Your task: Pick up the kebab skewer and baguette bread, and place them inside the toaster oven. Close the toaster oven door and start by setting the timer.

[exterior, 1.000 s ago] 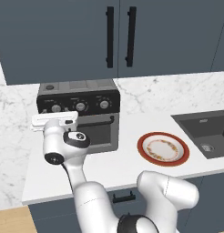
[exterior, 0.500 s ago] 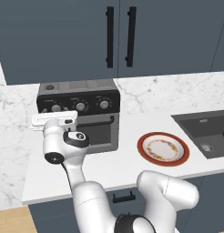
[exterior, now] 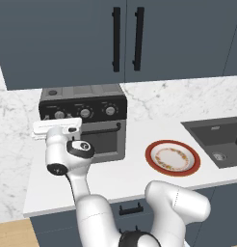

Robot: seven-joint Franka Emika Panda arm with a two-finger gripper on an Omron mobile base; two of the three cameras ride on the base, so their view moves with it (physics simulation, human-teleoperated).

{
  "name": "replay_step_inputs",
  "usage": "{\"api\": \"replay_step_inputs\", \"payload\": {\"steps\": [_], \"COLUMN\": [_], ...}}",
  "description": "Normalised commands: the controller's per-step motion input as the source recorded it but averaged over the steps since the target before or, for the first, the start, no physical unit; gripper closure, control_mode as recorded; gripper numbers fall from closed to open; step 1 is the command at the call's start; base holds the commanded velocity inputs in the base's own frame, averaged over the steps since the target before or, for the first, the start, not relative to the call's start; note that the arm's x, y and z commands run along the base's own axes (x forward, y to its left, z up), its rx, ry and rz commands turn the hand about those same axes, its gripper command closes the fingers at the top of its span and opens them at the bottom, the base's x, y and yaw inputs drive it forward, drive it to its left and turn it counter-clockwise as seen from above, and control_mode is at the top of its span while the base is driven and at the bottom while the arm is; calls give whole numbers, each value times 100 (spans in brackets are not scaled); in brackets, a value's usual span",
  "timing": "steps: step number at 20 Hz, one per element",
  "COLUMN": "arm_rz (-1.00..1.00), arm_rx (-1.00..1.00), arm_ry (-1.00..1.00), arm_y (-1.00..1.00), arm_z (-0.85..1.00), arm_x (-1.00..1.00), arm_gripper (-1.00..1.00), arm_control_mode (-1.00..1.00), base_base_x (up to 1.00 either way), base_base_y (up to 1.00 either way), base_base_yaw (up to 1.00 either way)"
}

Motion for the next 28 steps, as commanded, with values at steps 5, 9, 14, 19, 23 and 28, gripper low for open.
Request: {"api": "replay_step_inputs", "payload": {"steps": [5,9,14,19,23,28], "arm_rz": [-1,-2,-1,0,0,0], "arm_rx": [0,0,0,0,0,0], "arm_ry": [0,0,0,0,0,0], "arm_y": [0,0,0,0,0,0], "arm_z": [0,0,0,0,0,0], "arm_x": [0,0,0,0,0,0], "arm_gripper": [-100,-100,-100,-100,100,100], "arm_control_mode": [-100,-100,-100,-100,-100,-100], "base_base_x": [0,0,0,0,0,0], "base_base_y": [0,0,0,0,0,0], "base_base_yaw": [0,0,0,0,0,0]}}
